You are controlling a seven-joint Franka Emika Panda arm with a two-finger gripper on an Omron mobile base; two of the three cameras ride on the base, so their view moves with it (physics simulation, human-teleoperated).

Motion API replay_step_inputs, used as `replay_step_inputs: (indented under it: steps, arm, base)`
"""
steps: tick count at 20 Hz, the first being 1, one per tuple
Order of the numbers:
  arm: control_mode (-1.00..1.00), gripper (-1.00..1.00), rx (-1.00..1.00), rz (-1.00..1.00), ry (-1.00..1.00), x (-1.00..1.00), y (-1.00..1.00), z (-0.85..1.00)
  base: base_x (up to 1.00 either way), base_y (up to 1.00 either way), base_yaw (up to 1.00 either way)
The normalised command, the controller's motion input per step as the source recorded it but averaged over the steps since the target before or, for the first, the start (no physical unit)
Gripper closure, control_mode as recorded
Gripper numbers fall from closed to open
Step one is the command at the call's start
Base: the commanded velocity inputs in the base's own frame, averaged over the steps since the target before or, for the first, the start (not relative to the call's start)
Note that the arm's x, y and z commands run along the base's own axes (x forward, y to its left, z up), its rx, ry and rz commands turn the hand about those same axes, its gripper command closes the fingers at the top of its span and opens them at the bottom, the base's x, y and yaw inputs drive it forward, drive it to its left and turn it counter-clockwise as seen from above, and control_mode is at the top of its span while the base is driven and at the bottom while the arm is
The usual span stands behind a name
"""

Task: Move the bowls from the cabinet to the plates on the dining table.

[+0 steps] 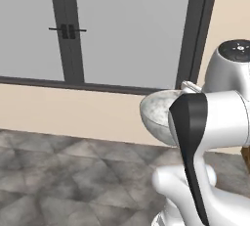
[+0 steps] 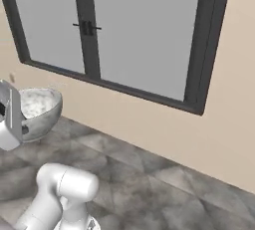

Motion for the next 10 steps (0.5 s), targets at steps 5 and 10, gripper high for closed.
replay_step_inputs:
  steps: [5, 10]
  arm:
    - [1.00, 1.00, 0.00, 0.00, 0.00, 0.00, 0.00, 0.00]
    - [1.00, 1.00, 0.00, 0.00, 0.00, 0.00, 0.00, 0.00]
  base:
    - [0.47, 0.00, 0.73]
    - [0.64, 0.00, 0.70]
